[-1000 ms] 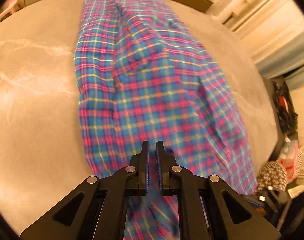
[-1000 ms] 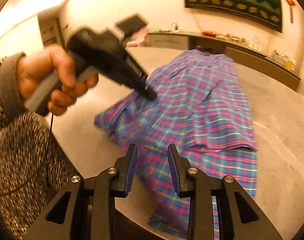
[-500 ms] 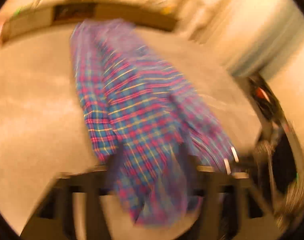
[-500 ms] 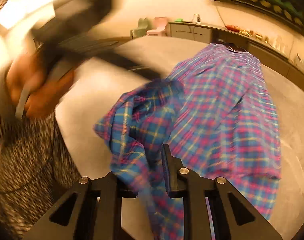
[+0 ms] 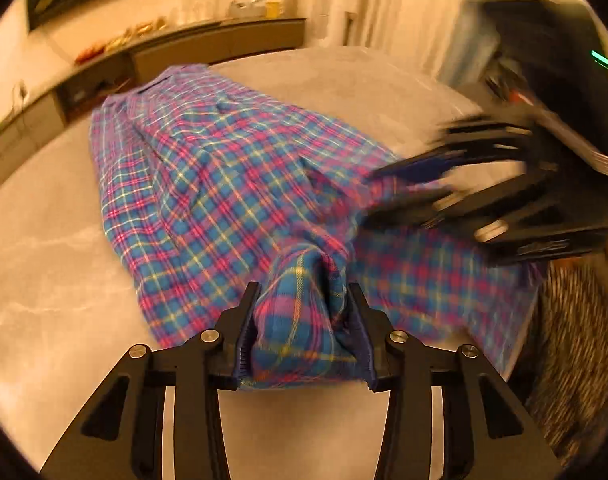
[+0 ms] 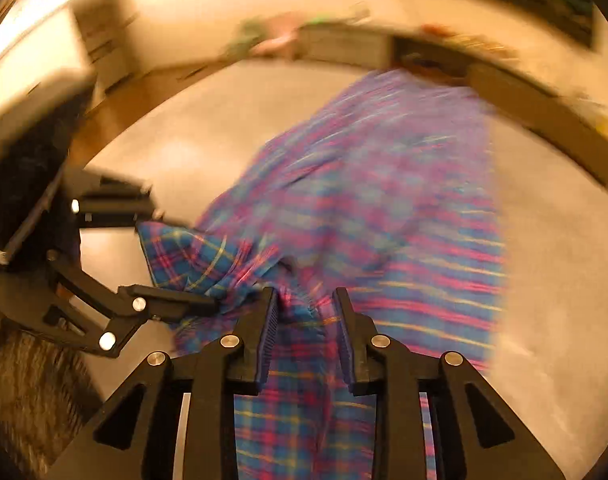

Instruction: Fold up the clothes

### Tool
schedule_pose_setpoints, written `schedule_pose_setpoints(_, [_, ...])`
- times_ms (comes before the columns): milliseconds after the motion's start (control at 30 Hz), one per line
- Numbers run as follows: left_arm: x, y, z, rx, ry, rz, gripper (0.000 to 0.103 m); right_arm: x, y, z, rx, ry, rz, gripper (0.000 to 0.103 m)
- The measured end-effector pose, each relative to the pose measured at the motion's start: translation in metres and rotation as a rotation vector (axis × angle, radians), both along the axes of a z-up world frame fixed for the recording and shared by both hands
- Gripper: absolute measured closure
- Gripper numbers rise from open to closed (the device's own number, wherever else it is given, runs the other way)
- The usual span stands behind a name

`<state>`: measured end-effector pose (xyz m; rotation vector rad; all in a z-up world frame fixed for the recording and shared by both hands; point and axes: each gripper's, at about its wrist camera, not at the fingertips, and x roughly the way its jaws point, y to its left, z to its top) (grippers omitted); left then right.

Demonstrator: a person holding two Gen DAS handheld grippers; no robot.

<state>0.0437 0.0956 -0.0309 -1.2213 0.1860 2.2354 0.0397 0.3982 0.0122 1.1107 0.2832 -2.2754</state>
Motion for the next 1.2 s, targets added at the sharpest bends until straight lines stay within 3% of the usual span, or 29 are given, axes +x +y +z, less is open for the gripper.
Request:
schedule_pose_setpoints(100, [-0.019,-0.007,-0.010,0.090,-0.078,0.031,0.058,0.045,0.033,0.034,-0.081,0.142,-0.120,0.074])
schedule_pose_setpoints(200, [-0.033,-0.015,-0.024,0.173,-0.161,0.070,0.057,0.111,0.021,0.035,-0.095,0.160,-0.004,0.074])
schedule_pose_setpoints(300, [-0.039,-0.017,-0.035,0.220,-0.224,0.100,0.057,0.147,-0.021,0.007,0.040,0.162,0.117,0.074])
schedule_pose_setpoints(400, [-0.039,-0.021,-0.037,0.244,-0.233,0.110,0.056,0.141,-0.049,-0.017,0.187,0.233,0.092,0.074])
schedule_pose_setpoints(500, [-0.037,-0.025,-0.039,0.270,-0.240,0.121,0.056,0.116,-0.059,-0.028,0.191,0.196,0.029,0.076])
schedule_pose_setpoints(533, [-0.037,-0.026,-0.040,0.275,-0.243,0.123,0.056,0.110,-0.059,-0.029,0.178,0.187,0.000,0.079])
schedule_pose_setpoints(567, [-0.037,-0.027,-0.041,0.281,-0.247,0.125,0.056,0.106,-0.056,-0.029,0.161,0.168,-0.022,0.092])
schedule_pose_setpoints(667, [-0.036,-0.034,-0.039,0.313,-0.251,0.120,0.053,0.107,-0.034,-0.012,0.068,0.107,-0.079,0.101])
schedule_pose_setpoints(867, [-0.017,-0.044,-0.014,0.371,-0.202,0.031,0.050,0.120,0.025,0.032,-0.039,0.066,-0.175,0.101])
schedule_pose_setpoints(933, [-0.008,-0.044,-0.009,0.361,-0.179,-0.003,0.047,0.117,0.039,0.037,-0.079,0.042,-0.201,0.101])
schedule_pose_setpoints(1033, [0.003,-0.037,-0.012,0.272,-0.137,-0.020,0.048,0.124,0.054,0.045,-0.125,0.015,-0.196,0.101])
schedule_pose_setpoints(1067, [0.005,-0.035,-0.014,0.232,-0.122,-0.010,0.061,0.126,0.056,0.048,-0.135,0.013,-0.183,0.101])
schedule_pose_setpoints(1133, [0.007,-0.033,-0.016,0.197,-0.120,0.005,0.070,0.129,0.057,0.058,-0.040,0.091,-0.199,0.101])
schedule_pose_setpoints(1200, [0.010,-0.036,-0.016,0.195,-0.121,0.023,0.070,0.140,0.062,0.065,0.111,0.182,-0.250,0.099])
